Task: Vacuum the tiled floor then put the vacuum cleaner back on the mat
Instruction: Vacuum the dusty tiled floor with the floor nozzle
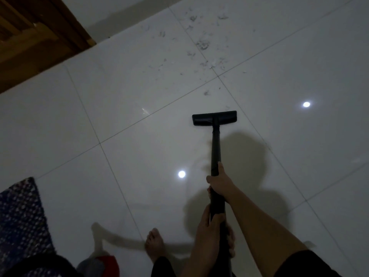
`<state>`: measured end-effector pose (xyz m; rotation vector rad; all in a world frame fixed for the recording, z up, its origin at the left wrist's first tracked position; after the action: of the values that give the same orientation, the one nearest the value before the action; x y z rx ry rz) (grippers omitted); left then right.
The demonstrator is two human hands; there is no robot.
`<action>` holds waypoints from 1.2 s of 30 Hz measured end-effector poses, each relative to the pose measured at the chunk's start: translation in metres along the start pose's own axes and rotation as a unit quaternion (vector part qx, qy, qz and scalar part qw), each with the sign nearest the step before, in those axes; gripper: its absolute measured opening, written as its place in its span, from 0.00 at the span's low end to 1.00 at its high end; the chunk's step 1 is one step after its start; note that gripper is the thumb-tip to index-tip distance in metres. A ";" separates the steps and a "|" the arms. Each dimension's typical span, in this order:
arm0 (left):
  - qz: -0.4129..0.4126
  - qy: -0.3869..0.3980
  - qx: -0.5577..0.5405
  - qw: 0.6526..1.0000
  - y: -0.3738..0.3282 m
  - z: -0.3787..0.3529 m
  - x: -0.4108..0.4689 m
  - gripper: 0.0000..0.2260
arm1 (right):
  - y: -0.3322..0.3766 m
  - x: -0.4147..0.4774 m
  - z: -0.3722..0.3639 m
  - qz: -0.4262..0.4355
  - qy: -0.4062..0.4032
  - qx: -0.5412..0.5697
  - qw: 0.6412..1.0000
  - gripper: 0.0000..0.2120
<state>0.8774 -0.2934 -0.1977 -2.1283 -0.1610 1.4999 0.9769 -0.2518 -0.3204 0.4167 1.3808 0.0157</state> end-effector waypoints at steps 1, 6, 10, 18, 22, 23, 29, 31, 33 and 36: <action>0.000 -0.004 -0.004 1.000 0.001 -0.005 0.003 0.14 | 0.002 0.002 0.006 -0.001 0.001 -0.005 1.000 0.38; -0.001 -0.013 -0.030 0.999 0.004 -0.022 0.019 0.16 | 0.010 0.014 0.022 0.001 0.010 -0.008 1.000 0.39; -0.014 -0.019 -0.037 0.999 0.001 -0.025 0.025 0.18 | 0.015 0.021 0.024 0.002 0.019 -0.004 1.000 0.40; 0.009 -0.050 -0.047 0.998 -0.013 -0.024 0.037 0.15 | 0.033 0.030 0.023 0.000 0.019 -0.025 1.000 0.40; 0.001 -0.036 -0.058 0.998 -0.028 -0.024 0.042 0.14 | 0.050 0.035 0.020 0.004 0.019 -0.052 0.998 0.42; 0.000 -0.036 -0.063 0.997 -0.030 -0.023 0.044 0.14 | 0.054 0.035 0.019 0.004 0.020 -0.050 0.999 0.41; -0.026 -0.035 -0.088 0.995 -0.039 -0.007 0.061 0.14 | 0.076 0.044 0.003 0.007 0.032 -0.060 0.998 0.42; -0.033 -0.033 -0.098 0.994 -0.040 -0.001 0.066 0.14 | 0.081 0.047 -0.006 0.011 0.041 -0.065 0.997 0.42; -0.039 -0.034 -0.110 0.993 -0.043 0.006 0.070 0.13 | 0.087 0.050 -0.016 0.012 0.046 -0.077 0.996 0.43; -0.039 -0.040 -0.124 0.991 -0.047 0.016 0.075 0.13 | 0.095 0.055 -0.027 0.010 0.048 -0.084 0.995 0.42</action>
<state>0.9003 -0.2187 -0.2422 -2.2221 -0.4775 1.5895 0.9843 -0.1429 -0.3476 0.2919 1.4585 0.1689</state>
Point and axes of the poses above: each hand's wrist, its own x-axis towards the middle knuckle, its own z-axis out of the back of the hand, y = z × x, the point moved 8 cm from there along x, towards the middle knuckle, and after that the axes turned 6 degrees about -z, right-handed, at the moved point
